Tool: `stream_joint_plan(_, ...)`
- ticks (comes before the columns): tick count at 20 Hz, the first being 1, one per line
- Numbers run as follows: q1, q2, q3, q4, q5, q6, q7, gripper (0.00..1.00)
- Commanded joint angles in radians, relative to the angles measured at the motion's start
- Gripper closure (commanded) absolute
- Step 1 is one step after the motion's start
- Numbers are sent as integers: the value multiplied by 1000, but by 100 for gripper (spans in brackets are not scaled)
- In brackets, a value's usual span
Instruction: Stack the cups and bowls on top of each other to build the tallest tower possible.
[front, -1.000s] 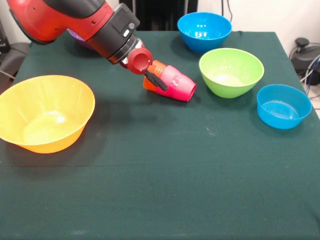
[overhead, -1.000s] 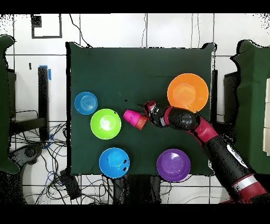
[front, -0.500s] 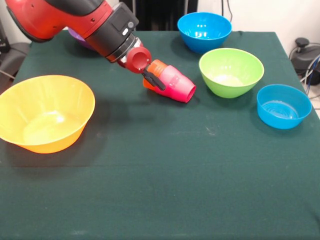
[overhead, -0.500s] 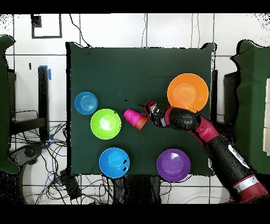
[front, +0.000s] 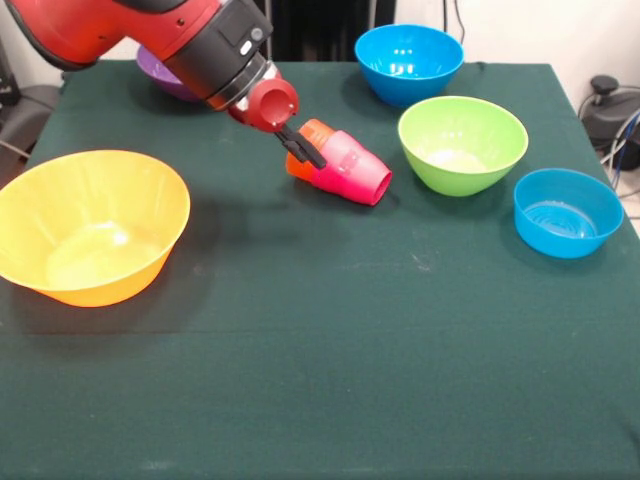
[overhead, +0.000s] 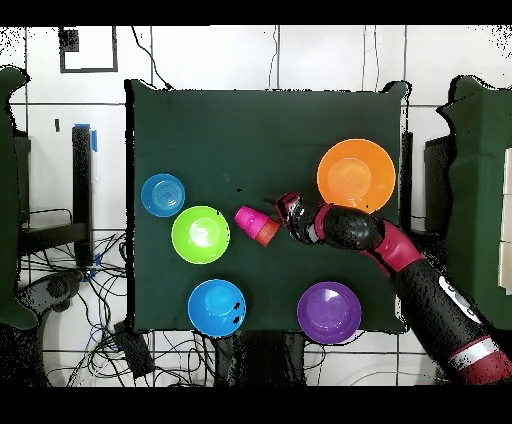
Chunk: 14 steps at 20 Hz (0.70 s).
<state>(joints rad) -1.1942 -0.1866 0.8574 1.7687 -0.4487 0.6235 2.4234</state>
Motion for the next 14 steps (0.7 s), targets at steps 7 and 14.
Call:
stream_joint_plan(7, -18, -16, -6, 55, -66, -13, -184, 0)
stream_joint_plan(14, -42, 26, -33, 72, -111, -50, -202, 0)
